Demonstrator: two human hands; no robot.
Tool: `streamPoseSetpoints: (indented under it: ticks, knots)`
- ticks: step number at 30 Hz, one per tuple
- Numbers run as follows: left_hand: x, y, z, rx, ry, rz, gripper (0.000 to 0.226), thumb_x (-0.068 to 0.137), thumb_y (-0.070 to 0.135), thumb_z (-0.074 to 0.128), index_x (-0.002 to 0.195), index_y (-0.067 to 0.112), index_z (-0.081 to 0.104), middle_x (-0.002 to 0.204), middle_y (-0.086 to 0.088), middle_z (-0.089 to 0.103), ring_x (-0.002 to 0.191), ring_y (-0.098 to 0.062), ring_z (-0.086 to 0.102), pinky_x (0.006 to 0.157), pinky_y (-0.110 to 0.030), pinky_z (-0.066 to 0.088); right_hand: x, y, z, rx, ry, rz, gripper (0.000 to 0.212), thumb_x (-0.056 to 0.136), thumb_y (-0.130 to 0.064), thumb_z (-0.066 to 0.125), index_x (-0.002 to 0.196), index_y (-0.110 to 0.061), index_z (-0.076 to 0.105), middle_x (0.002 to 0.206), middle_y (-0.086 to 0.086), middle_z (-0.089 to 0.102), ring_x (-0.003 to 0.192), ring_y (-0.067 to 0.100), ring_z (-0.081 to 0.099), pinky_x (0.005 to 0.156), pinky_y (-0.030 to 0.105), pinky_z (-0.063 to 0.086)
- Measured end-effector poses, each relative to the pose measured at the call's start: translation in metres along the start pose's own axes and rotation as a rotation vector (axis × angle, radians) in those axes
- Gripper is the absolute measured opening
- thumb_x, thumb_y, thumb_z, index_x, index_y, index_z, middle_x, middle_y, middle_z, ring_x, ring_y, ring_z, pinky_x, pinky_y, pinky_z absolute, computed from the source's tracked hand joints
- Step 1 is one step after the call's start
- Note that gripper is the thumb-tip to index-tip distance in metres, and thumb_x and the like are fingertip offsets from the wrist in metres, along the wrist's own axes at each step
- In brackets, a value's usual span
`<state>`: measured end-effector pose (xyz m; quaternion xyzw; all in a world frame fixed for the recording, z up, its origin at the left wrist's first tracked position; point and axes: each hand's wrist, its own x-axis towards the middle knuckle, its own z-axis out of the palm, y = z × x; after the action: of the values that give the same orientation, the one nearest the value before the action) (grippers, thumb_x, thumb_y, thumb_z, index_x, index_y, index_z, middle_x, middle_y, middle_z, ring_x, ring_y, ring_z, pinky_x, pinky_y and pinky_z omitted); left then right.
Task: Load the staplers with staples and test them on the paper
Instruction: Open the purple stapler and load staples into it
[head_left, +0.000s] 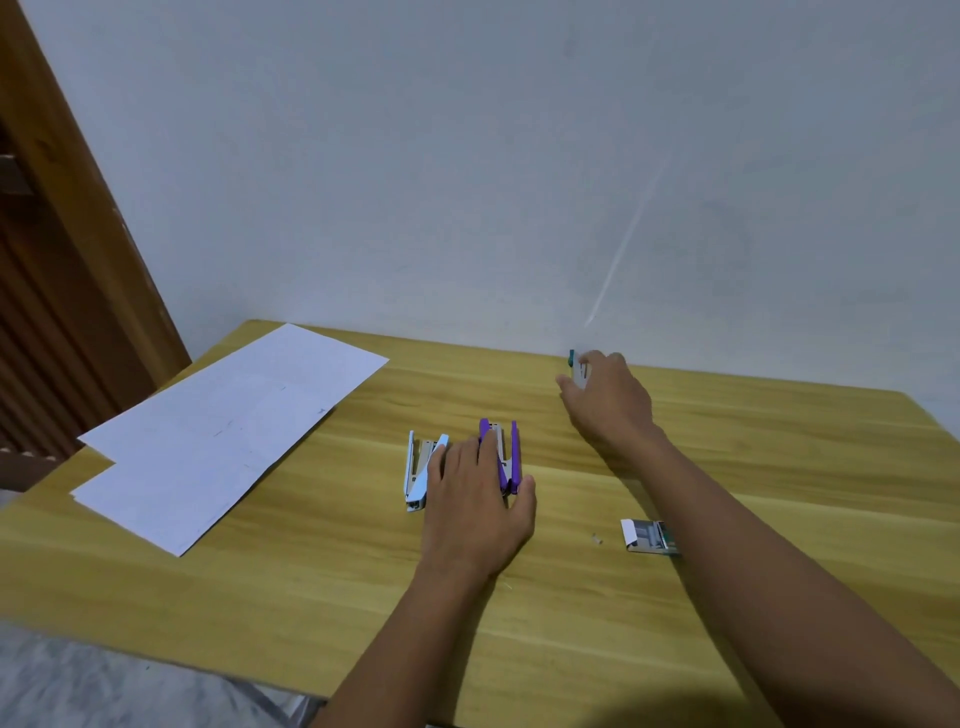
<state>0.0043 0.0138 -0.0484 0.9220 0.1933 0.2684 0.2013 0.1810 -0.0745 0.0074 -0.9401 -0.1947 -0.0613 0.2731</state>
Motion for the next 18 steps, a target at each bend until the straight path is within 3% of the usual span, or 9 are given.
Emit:
streamPoseSetpoints:
  ticks: [2,4,6,10,12,14,16,18]
  knots:
    - [0.000,-0.001,0.001,-0.029,0.022,-0.003,0.053,0.087,0.048,0.050,0.131,0.019,0.049,0.114,0.010,0.058,0.114,-0.012,0.050,0.118,-0.031,0.013,-0.010,-0.007,0.001,-0.016,-0.075,-0.034,0.038,0.094,-0.053,0.050,0.109,-0.021,0.064,0.096,-0.003,0.061,0.087,0.019,0.062,0.076,0.035,0.050]
    - [0.000,0.000,0.001,-0.040,0.038,0.000,0.051,0.086,0.045,0.054,0.129,0.018,0.051,0.111,0.008,0.060,0.111,-0.013,0.052,0.118,-0.031,0.014,-0.019,-0.017,0.002,-0.010,-0.331,-0.030,0.042,0.093,-0.055,0.050,0.091,-0.019,0.071,0.079,-0.005,0.065,0.080,0.017,0.062,0.073,0.033,0.049]
    - [0.001,0.000,0.001,-0.064,0.050,0.017,0.048,0.085,0.041,0.058,0.125,0.017,0.053,0.106,0.007,0.062,0.107,-0.013,0.054,0.119,-0.032,0.016,-0.025,-0.026,0.007,0.013,-0.475,-0.034,0.043,0.090,-0.053,0.055,0.082,-0.014,0.073,0.072,-0.003,0.067,0.071,0.017,0.061,0.071,0.032,0.048]
    - [0.001,-0.002,-0.001,-0.124,0.021,0.041,0.045,0.085,0.038,0.058,0.126,0.020,0.053,0.104,0.010,0.063,0.105,-0.009,0.057,0.120,-0.036,0.017,-0.035,-0.039,0.017,0.112,-0.512,0.011,0.041,0.091,-0.041,0.061,0.059,-0.016,0.052,0.053,-0.001,0.045,0.053,0.019,0.040,0.058,0.030,0.034]
    - [0.001,-0.002,-0.003,-0.137,0.005,0.037,0.049,0.086,0.038,0.057,0.131,0.020,0.050,0.111,0.009,0.063,0.109,-0.009,0.055,0.121,-0.035,0.016,-0.037,-0.040,0.018,0.263,-0.503,0.065,0.034,0.091,-0.029,0.061,0.061,-0.015,0.053,0.054,0.002,0.049,0.051,0.020,0.042,0.059,0.031,0.038]
    - [0.001,0.000,-0.006,-0.180,0.004,0.027,0.052,0.086,0.035,0.059,0.134,0.020,0.047,0.115,0.008,0.062,0.110,-0.011,0.052,0.117,-0.035,0.025,-0.042,-0.041,0.016,0.451,-0.477,0.148,0.020,0.092,-0.019,0.060,0.074,-0.011,0.058,0.062,0.007,0.060,0.053,0.021,0.053,0.059,0.034,0.048]
    - [0.000,0.005,-0.012,-0.254,-0.020,0.007,0.055,0.086,0.036,0.061,0.137,0.026,0.040,0.110,0.014,0.059,0.103,-0.011,0.051,0.097,-0.032,0.042,-0.051,-0.042,0.012,0.655,-0.450,0.240,0.004,0.094,-0.012,0.059,0.096,-0.009,0.061,0.073,0.010,0.070,0.056,0.018,0.066,0.061,0.033,0.059]
    - [-0.002,0.007,-0.017,-0.362,-0.060,-0.020,0.056,0.088,0.043,0.060,0.138,0.035,0.034,0.107,0.023,0.057,0.100,-0.004,0.055,0.082,-0.027,0.049,-0.060,-0.041,0.005,0.774,-0.388,0.251,0.018,0.095,-0.010,0.060,0.113,-0.007,0.061,0.086,0.013,0.074,0.058,0.014,0.070,0.057,0.029,0.059]
